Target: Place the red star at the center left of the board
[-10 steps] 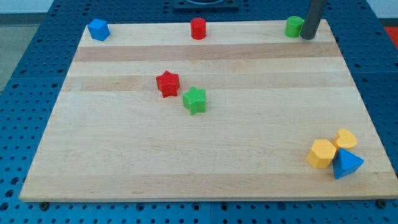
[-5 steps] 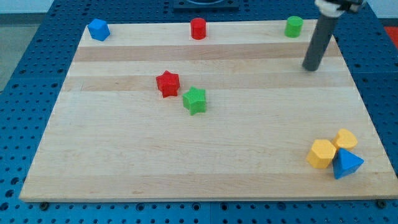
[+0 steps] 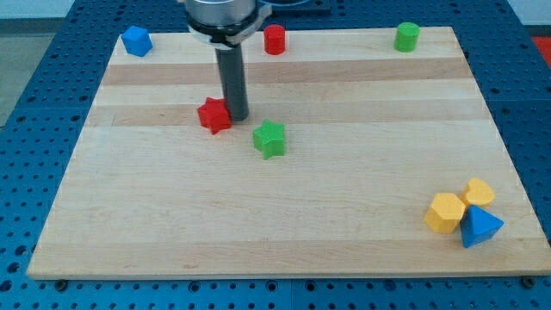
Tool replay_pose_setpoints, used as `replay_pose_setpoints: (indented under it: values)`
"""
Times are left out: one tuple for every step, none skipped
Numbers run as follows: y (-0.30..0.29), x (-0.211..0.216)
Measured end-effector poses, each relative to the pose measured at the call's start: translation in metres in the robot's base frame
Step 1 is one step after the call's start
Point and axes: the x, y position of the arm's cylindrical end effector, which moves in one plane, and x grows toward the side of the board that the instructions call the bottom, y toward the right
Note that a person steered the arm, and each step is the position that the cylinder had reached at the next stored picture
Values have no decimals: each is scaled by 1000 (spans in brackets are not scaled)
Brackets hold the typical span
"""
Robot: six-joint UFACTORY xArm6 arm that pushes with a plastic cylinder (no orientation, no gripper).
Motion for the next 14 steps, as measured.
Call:
replay_pose_setpoints:
  values:
    - [-39, 0]
    - [-73, 0]
    - [-81, 9]
    - [-70, 38]
    - [-72, 59]
    - [-92, 59]
    - [-112, 59]
    - [-118, 49]
    - [-124, 43]
    - [-125, 43]
    - [-138, 43]
    - [-148, 43]
    - [-148, 43]
    - [-147, 43]
